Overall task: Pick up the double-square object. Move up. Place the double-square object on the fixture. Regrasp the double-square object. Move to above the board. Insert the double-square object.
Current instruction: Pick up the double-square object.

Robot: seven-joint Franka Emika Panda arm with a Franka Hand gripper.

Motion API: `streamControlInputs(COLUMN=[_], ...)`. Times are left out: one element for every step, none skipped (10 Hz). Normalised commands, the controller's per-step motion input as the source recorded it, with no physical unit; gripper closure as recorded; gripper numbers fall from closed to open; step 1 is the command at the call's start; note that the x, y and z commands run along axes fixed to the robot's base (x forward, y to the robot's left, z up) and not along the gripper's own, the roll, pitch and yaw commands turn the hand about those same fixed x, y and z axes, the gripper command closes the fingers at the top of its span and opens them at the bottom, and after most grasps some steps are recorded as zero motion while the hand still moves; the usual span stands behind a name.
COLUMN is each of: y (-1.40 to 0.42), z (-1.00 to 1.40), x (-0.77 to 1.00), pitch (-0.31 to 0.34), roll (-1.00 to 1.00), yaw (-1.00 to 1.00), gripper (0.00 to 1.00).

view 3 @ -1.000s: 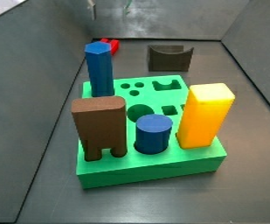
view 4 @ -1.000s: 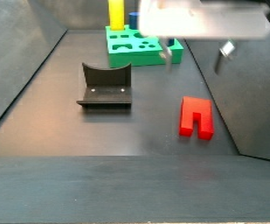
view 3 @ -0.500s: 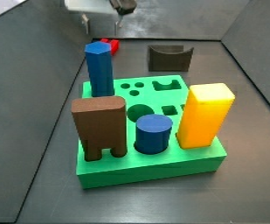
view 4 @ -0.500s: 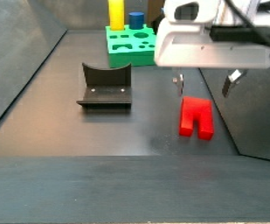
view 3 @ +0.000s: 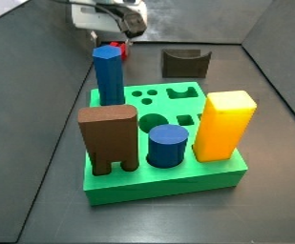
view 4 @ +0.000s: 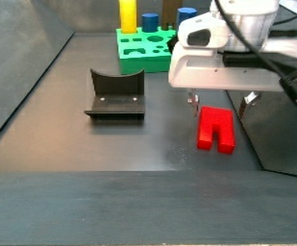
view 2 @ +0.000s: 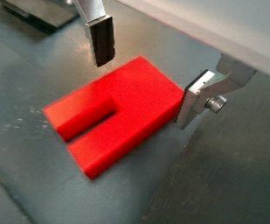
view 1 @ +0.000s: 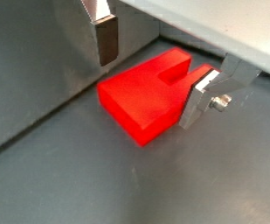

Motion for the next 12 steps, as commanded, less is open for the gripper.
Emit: streamControlInputs(y=[-0.12,-0.11,-0.10,-0.07,0.00,0.00,0.00,0.00,0.00,0.00,0.00,0.00], z=[-1.00,-1.00,-1.00,-1.00,0.00,0.00,0.00,0.00,0.00,0.00,0.00,0.00], x=[-0.01,-0.03,-0.01,0.00,0.00,0.00,0.00,0.00,0.00,0.00,0.00,0.00], pitch=[-0.060,-0.059,-0.069,-0.114,0.000,0.000,0.000,0.000,0.000,0.000,0.000,0.000], roll=[0.05,0.05,0.05,0.04,0.00,0.00,0.00,0.00,0.00,0.00,0.00,0.00], yaw=[-0.13,-0.12,-0.11,-0.08,0.00,0.00,0.00,0.00,0.00,0.00,0.00,0.00], gripper=[0.00,0.00,0.00,0.00,0.00,1.00,1.00,1.00,1.00,1.00,1.00,1.00])
